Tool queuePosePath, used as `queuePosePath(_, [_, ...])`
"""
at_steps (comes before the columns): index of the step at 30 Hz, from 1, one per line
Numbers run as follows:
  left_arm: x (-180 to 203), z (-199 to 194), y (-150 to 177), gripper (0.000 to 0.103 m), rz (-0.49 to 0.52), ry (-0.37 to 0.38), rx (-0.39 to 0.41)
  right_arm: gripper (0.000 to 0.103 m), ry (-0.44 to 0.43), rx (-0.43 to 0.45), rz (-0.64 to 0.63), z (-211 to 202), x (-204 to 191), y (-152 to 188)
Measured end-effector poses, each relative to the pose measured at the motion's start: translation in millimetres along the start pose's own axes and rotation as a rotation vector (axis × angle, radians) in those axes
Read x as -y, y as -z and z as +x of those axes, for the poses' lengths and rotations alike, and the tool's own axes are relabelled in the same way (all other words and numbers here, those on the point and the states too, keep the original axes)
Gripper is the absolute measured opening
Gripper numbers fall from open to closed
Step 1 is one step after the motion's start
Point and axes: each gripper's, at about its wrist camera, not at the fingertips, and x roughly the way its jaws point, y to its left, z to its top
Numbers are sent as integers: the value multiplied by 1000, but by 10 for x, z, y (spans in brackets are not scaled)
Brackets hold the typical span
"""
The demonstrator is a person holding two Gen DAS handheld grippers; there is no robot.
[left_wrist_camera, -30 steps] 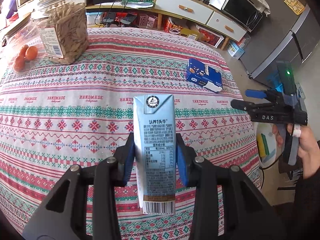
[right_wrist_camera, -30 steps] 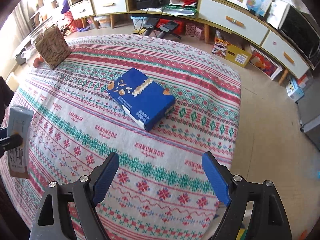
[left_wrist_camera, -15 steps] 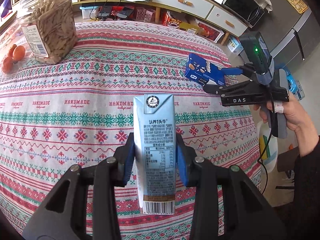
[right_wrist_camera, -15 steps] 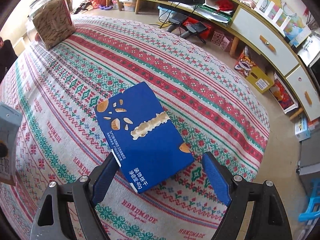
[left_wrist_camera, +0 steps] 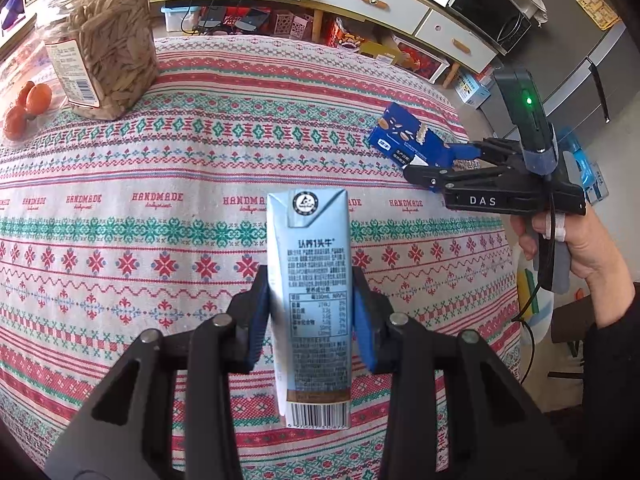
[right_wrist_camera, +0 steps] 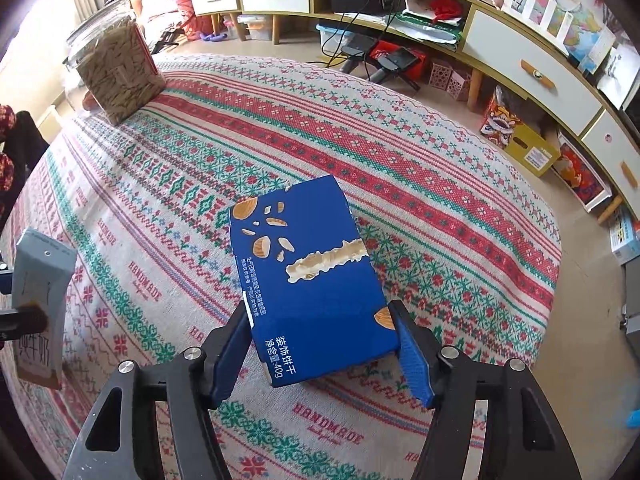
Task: Collect trash
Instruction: 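Carry the milk carton and blue box to the bucket and release both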
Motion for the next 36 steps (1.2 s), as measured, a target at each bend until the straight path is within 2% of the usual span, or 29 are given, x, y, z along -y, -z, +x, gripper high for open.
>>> queuePosePath(9, [8, -151, 48, 40, 21, 4, 32, 68, 28, 7, 57, -439, -253, 435])
queuePosePath(22, [142, -301, 304, 40, 56, -7, 61, 68, 94, 13, 160, -1078, -422, 1271])
queuePosePath(28, [232, -351, 436, 40, 67, -7, 68, 68, 98, -15, 294, -1270, -345, 1694])
queuePosePath(32, [287, -344, 510, 39, 58, -9, 68, 68, 68, 25, 406, -1385, -206, 2001])
queuePosePath(36, [422, -323, 544, 40, 66, -4, 72, 68, 57, 27, 493, -1468, -59, 2291])
